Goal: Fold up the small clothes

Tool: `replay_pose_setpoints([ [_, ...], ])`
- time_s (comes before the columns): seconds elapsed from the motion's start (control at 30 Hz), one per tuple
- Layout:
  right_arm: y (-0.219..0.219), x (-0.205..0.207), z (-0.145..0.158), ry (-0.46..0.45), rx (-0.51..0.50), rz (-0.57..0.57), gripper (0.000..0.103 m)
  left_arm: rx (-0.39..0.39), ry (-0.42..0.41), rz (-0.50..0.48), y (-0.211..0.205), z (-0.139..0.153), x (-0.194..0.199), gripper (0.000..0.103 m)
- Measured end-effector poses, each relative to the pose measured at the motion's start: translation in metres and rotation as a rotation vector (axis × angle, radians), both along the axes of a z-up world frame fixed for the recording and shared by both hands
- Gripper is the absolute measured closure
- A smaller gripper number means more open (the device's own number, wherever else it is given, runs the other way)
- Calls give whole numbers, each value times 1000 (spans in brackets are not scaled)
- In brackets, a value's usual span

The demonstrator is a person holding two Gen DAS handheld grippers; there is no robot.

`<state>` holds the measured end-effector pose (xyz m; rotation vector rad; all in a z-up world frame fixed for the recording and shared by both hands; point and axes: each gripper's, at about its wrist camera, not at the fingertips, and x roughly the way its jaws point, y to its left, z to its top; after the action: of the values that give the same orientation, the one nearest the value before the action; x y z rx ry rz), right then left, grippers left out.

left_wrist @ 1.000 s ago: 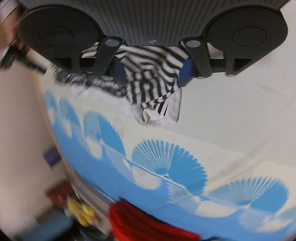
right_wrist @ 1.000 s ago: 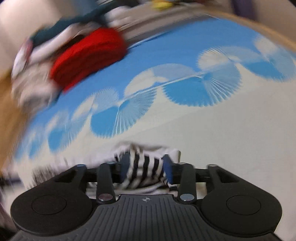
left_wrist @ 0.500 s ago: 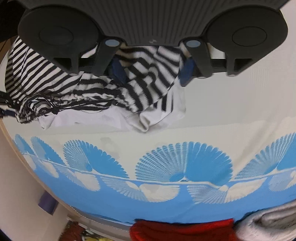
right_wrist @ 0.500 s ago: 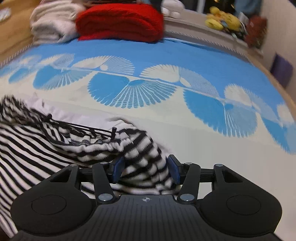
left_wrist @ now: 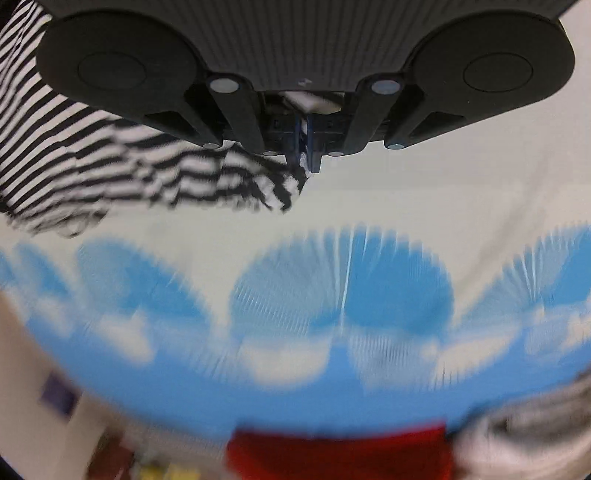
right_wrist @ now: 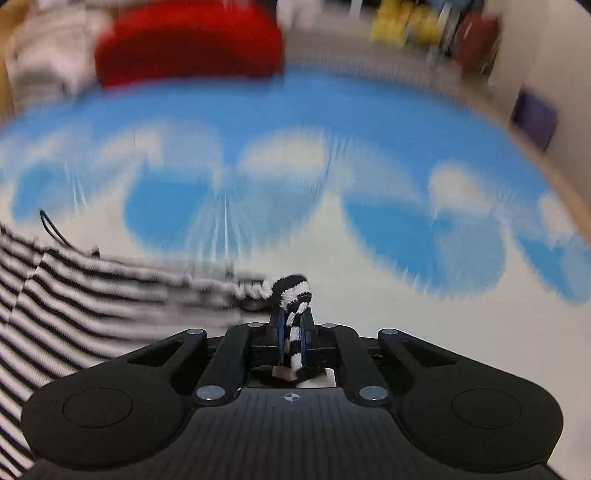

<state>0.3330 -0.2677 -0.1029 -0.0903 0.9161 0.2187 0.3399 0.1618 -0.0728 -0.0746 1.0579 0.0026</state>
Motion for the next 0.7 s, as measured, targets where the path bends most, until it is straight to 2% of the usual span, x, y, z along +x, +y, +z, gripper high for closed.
replay_pose_setpoints([
  [0.03,2,5,-6,25,-13,-4,97,-5,10,25,3,-2,3,100],
  [0.07,4,8,-4,16,-10,-12,97,-30,-19,51,8,3,4,100],
  [0.13,-1,11,11,-53,52,-59,99,-104,-133,101,19,23,3,100],
  [0.2,-9,11,25,-128,120,-114,99,-125,-213,127,25,34,2,100],
  [0.23,-10,13,28,-148,130,-135,99,-112,-212,132,23,33,4,100],
  [0.27,-10,15,26,-145,128,-142,99,-86,-178,124,19,26,7,100],
  [0.3,-5,19,18,-103,110,-129,99,-52,-119,104,15,15,12,100],
  [0.37,5,25,-8,63,52,-72,97,-33,67,30,5,-13,19,96],
  [0.4,11,25,-19,141,7,-49,96,-26,87,12,2,-16,17,95],
  [0.43,14,21,-20,149,-30,-41,90,4,61,-4,0,-10,13,92],
  [0.5,10,13,-5,90,-20,-38,85,16,-5,-9,2,12,2,71],
  [0.6,-20,-7,23,60,123,-109,81,-47,-45,4,19,41,-20,67],
  [0.7,-51,-32,39,92,180,-165,79,-75,-45,7,32,70,-54,67],
])
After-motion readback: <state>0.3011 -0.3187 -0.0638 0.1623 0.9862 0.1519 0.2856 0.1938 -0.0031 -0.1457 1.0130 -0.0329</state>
